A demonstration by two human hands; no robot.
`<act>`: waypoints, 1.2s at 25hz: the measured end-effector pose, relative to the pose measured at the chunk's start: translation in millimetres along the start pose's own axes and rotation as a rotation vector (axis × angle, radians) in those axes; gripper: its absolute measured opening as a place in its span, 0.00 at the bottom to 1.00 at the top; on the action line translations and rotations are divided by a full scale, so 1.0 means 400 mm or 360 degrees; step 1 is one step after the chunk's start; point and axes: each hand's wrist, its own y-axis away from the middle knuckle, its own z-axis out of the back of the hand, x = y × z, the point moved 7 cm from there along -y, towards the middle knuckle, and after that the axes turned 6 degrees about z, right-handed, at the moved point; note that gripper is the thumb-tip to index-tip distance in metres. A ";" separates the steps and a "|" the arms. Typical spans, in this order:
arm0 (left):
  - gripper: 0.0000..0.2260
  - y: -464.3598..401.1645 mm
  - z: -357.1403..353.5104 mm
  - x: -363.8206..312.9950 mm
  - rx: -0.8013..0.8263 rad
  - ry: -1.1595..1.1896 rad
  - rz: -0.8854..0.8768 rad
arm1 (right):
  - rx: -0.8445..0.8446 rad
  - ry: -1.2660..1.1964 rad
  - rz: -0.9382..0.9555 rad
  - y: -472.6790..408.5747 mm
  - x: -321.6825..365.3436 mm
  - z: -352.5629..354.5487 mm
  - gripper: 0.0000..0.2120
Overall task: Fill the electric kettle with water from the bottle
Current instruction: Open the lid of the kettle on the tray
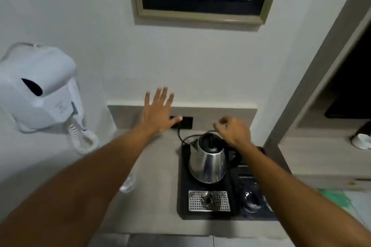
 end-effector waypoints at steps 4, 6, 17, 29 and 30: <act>0.44 0.128 -0.213 -0.046 0.0287 0.0083 -0.0054 | 0.0141 0.0414 -0.0038 0.089 -0.036 -0.140 0.30; 0.44 0.140 -0.256 -0.052 0.0301 0.0103 -0.0059 | 0.0031 0.0434 -0.0052 0.075 -0.038 -0.132 0.27; 0.42 0.166 -0.232 -0.068 0.0293 0.0194 -0.0183 | 0.0260 0.0066 0.0089 0.009 -0.059 -0.111 0.25; 0.38 0.237 -0.186 -0.034 0.0276 0.0325 -0.0022 | 0.0381 -0.1091 -0.0341 0.091 -0.205 -0.126 0.33; 0.38 0.249 -0.175 -0.025 0.0240 0.0387 0.0051 | 0.0345 -0.1118 -0.0362 0.096 -0.204 -0.129 0.30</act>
